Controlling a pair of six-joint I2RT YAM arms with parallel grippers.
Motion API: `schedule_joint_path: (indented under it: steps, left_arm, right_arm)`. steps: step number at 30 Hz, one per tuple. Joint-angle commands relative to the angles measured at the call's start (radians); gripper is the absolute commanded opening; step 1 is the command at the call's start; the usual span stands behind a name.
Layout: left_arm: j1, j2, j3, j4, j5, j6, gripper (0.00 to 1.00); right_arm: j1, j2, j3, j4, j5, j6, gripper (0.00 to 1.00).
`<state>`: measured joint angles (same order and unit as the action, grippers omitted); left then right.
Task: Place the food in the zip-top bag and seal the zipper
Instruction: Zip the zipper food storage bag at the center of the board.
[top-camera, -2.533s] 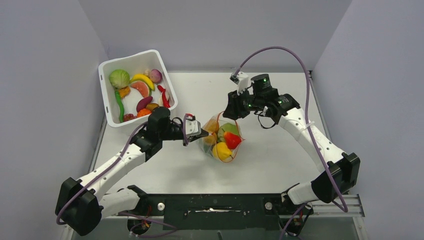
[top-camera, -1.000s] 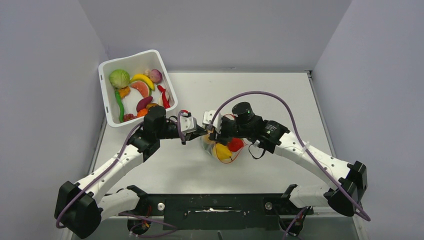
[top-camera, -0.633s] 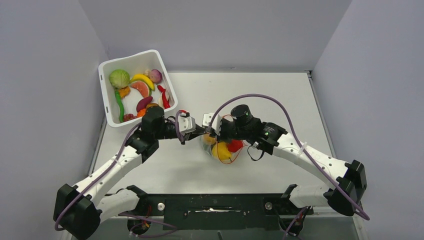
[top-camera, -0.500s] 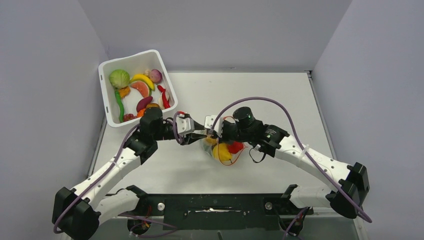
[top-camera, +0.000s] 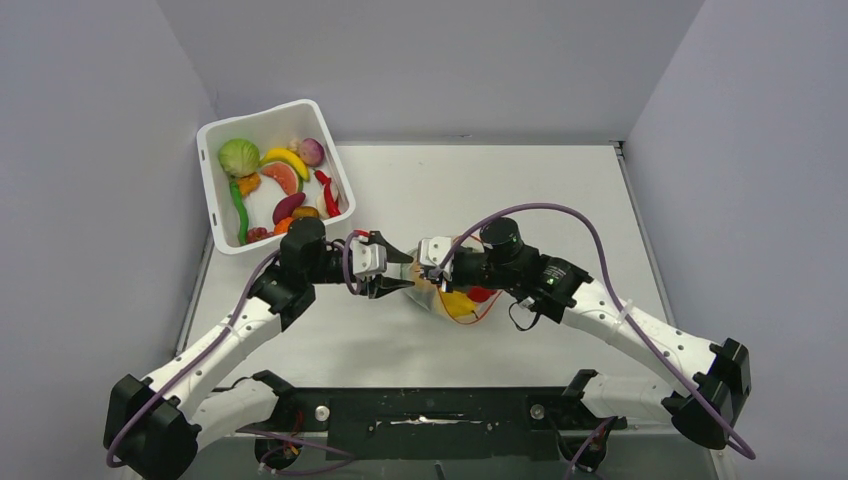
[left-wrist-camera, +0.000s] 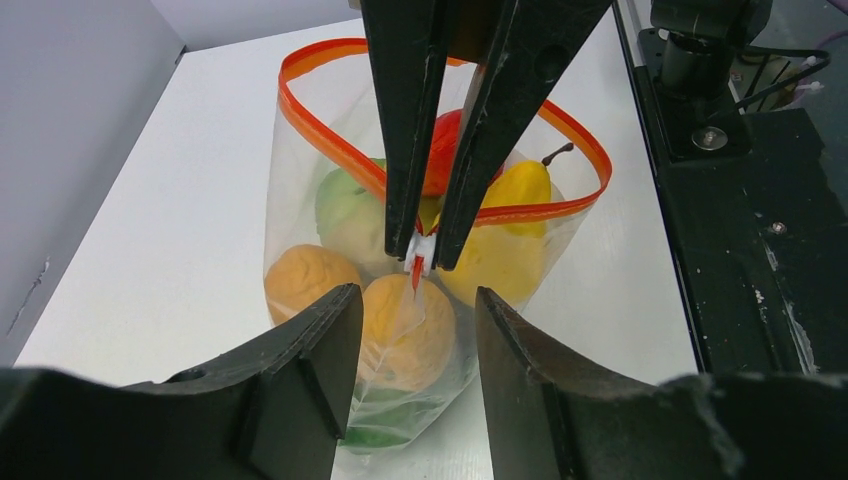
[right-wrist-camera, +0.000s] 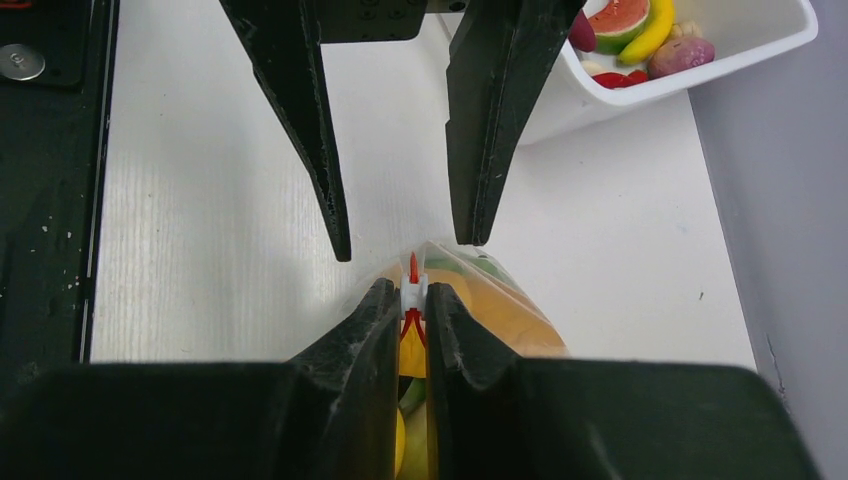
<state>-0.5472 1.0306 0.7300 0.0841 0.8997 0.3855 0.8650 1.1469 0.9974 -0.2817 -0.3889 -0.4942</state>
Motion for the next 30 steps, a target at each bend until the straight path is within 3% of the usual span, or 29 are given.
schedule_joint_path:
  steps: [1, 11, 17, 23, 30]
  left_arm:
    - [-0.002, -0.006, 0.0, 0.058, 0.048, 0.022, 0.43]
    - [-0.001, -0.012, -0.022, 0.099, 0.048, 0.009, 0.35]
    - [-0.003, -0.01, -0.038, 0.12, 0.056, 0.017, 0.24]
    - [-0.002, -0.017, -0.027, 0.119, 0.058, 0.03, 0.0]
    - [0.0, -0.058, -0.037, 0.092, 0.04, 0.029, 0.0]
  right_arm:
    - [0.002, -0.039, 0.001, 0.094, -0.062, -0.005, 0.0]
    - [0.002, -0.037, -0.006, 0.144, -0.099, 0.033, 0.0]
    - [0.002, -0.05, -0.023, 0.198, -0.1, 0.069, 0.0]
    - [0.0, -0.042, -0.002, 0.159, -0.11, 0.06, 0.0]
    - [-0.004, -0.042, 0.007, 0.099, -0.045, 0.042, 0.0]
